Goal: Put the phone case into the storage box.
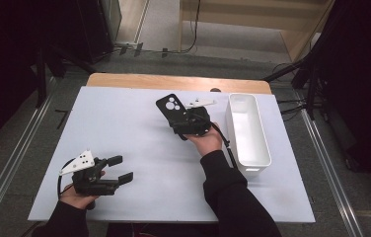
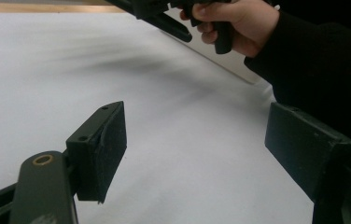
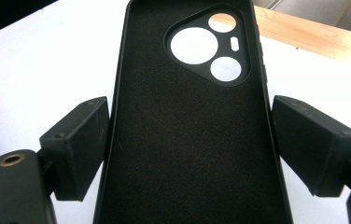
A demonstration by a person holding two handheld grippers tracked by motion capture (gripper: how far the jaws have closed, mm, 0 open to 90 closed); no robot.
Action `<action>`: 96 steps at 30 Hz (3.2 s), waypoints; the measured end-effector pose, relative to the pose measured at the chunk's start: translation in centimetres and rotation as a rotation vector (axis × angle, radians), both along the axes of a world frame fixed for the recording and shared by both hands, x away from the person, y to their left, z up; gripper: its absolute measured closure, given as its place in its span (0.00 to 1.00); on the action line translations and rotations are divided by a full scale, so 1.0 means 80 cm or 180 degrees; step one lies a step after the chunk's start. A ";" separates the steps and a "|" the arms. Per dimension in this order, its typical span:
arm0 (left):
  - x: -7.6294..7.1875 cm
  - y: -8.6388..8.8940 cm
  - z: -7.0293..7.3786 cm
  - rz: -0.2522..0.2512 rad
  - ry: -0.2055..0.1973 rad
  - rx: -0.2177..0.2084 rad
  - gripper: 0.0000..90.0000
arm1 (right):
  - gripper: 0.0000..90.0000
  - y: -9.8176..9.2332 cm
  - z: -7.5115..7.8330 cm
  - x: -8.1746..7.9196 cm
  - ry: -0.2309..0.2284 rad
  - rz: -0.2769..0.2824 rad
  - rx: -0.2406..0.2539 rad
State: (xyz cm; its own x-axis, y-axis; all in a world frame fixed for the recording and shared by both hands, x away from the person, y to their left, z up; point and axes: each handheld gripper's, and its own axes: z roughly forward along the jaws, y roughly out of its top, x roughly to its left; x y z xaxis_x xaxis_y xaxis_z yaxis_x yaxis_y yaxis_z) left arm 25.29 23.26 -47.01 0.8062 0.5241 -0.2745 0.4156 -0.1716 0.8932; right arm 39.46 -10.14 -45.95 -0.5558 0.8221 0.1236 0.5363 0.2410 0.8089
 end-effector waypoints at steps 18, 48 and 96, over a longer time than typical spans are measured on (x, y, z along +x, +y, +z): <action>-0.001 -0.003 0.001 0.0029 -0.0046 0.0056 0.23 | 0.15 -0.019 0.020 -0.041 -0.0018 0.0130 0.0179; 0.005 -0.009 0.010 0.0095 -0.0024 0.0078 0.23 | 0.15 -0.040 0.000 -0.112 0.0024 0.0342 0.0328; 0.048 -0.066 0.052 0.0220 0.0273 0.0063 0.24 | 0.14 -0.009 -0.032 -0.161 -0.0246 0.0239 0.0495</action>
